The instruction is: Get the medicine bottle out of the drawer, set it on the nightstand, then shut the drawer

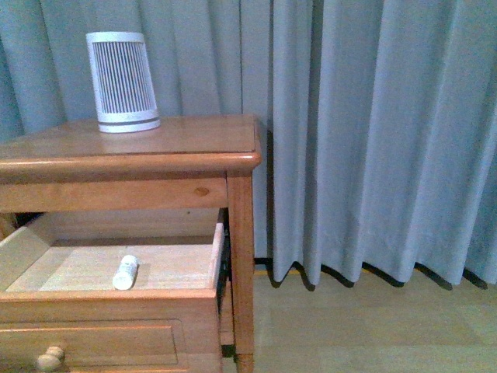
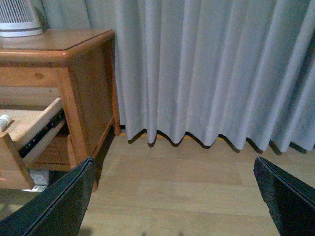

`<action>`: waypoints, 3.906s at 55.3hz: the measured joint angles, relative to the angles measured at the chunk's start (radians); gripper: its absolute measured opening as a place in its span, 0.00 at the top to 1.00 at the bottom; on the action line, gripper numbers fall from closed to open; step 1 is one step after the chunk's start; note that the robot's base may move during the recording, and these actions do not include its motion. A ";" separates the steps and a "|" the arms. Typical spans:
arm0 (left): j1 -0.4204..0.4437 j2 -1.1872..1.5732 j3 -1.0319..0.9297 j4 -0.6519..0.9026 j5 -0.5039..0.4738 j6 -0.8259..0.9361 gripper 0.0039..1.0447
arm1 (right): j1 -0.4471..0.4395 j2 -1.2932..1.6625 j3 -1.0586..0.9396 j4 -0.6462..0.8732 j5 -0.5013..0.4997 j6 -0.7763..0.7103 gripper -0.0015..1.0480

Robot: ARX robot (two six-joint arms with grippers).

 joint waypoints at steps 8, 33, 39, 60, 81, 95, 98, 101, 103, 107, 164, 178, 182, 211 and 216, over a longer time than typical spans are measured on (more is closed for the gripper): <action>-0.197 -0.352 -0.027 -0.304 -0.215 -0.082 0.06 | 0.000 0.000 0.000 0.000 0.000 0.000 0.07; -0.059 -0.568 -0.213 -0.368 -0.093 -0.243 0.06 | 0.000 0.000 0.000 0.000 0.000 0.000 0.07; 0.003 -0.581 -0.213 -0.369 -0.071 -0.263 0.06 | 0.000 0.000 0.000 0.000 0.000 0.000 0.07; 0.203 -0.706 -0.310 -0.210 0.294 -0.234 0.71 | 0.000 0.000 0.000 0.000 0.000 0.000 0.07; 0.203 -0.706 -0.310 -0.210 0.295 -0.232 0.97 | 0.000 0.000 0.000 0.000 0.000 0.000 0.07; 0.203 -0.706 -0.310 -0.210 0.295 -0.231 0.92 | 0.000 0.000 0.000 0.000 0.000 0.000 0.07; 0.203 -0.706 -0.310 -0.210 0.295 -0.231 0.84 | 0.000 0.000 0.000 0.000 0.000 0.000 0.07; 0.203 -0.706 -0.310 -0.209 0.295 -0.231 0.72 | 0.000 0.000 0.000 0.000 0.000 0.000 0.07; 0.203 -0.706 -0.310 -0.209 0.298 -0.231 0.64 | 0.000 0.000 0.000 0.000 0.000 0.000 0.07; 0.203 -0.706 -0.310 -0.209 0.301 -0.229 0.48 | 0.000 0.000 0.000 0.000 0.004 0.000 0.07; 0.204 -0.711 -0.311 -0.209 0.297 -0.227 0.06 | 0.130 1.007 0.482 0.205 0.052 0.101 0.07; 0.204 -0.711 -0.311 -0.209 0.297 -0.227 0.06 | 0.185 1.595 0.909 0.119 0.107 0.114 0.07; 0.204 -0.711 -0.311 -0.209 0.297 -0.227 0.06 | 0.211 1.717 0.986 0.116 0.122 0.119 0.07; 0.204 -0.711 -0.311 -0.209 0.297 -0.227 0.06 | 0.285 2.183 1.251 0.223 0.222 0.153 0.07; 0.204 -0.711 -0.311 -0.209 0.297 -0.227 0.06 | 0.289 2.236 1.284 0.226 0.227 0.163 0.07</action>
